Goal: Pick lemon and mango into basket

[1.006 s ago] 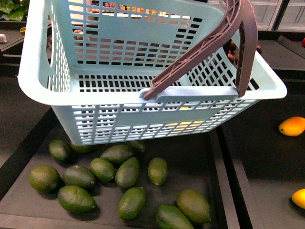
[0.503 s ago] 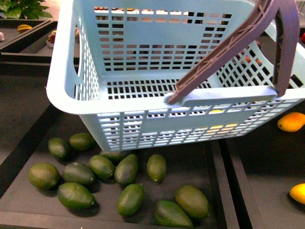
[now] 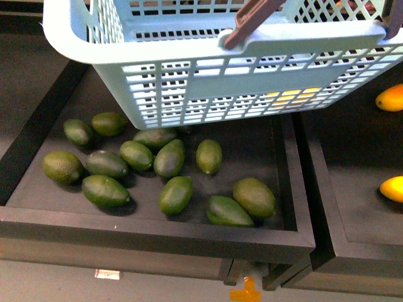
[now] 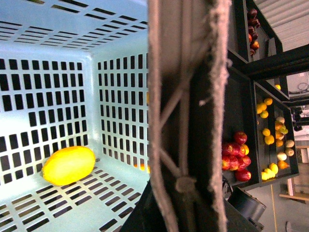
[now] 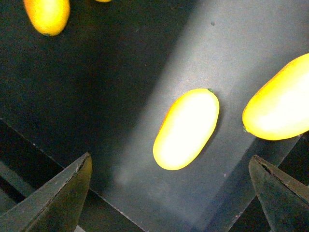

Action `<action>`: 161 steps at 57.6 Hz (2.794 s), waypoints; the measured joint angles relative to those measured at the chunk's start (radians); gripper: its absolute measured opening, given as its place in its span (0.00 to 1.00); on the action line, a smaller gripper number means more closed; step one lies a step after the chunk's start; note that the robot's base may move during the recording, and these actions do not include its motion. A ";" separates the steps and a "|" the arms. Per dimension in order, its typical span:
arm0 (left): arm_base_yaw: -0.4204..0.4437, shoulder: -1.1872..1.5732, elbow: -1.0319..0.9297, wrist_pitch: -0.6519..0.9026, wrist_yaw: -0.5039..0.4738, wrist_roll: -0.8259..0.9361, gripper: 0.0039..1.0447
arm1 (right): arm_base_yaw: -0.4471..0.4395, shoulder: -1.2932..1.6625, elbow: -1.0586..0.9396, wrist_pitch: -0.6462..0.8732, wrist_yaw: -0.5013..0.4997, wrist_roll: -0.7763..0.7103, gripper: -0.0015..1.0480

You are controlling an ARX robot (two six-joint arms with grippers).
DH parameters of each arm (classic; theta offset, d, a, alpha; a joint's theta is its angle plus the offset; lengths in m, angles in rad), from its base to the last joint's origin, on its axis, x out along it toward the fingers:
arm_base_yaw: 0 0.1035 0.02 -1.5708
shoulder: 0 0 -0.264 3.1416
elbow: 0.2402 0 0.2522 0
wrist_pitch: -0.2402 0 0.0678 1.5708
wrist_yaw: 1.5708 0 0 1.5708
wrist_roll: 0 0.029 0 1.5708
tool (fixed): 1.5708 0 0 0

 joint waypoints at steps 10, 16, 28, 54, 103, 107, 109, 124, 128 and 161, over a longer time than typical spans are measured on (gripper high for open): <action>0.000 0.000 0.000 0.000 -0.008 0.001 0.04 | 0.010 0.092 0.024 0.003 0.022 0.033 0.92; 0.000 0.000 0.000 0.000 -0.007 0.000 0.04 | 0.010 0.129 0.024 0.013 0.032 0.045 0.92; 0.000 0.000 0.000 0.000 0.000 0.000 0.04 | 0.002 0.208 0.023 0.031 0.045 0.055 0.92; 0.000 0.000 0.000 0.000 -0.005 0.000 0.04 | 0.006 0.290 0.113 0.007 0.085 0.064 0.92; 0.000 0.000 0.000 0.000 -0.004 0.000 0.04 | 0.047 0.439 0.258 -0.054 0.122 0.076 0.92; 0.000 0.000 0.000 0.000 -0.003 0.000 0.04 | 0.053 0.454 0.280 -0.065 0.124 0.078 0.92; 0.000 0.000 0.000 0.000 -0.003 0.000 0.04 | 0.056 0.462 0.294 -0.071 0.124 0.079 0.92; 0.000 0.000 0.000 0.000 -0.004 0.000 0.04 | 0.084 0.544 0.420 -0.124 0.142 0.092 0.92; 0.000 0.000 0.000 0.000 -0.004 0.000 0.04 | 0.088 0.558 0.438 -0.126 0.143 0.096 0.89; 0.000 0.000 0.000 0.000 -0.004 0.000 0.04 | 0.052 0.419 0.294 0.013 0.068 0.042 0.55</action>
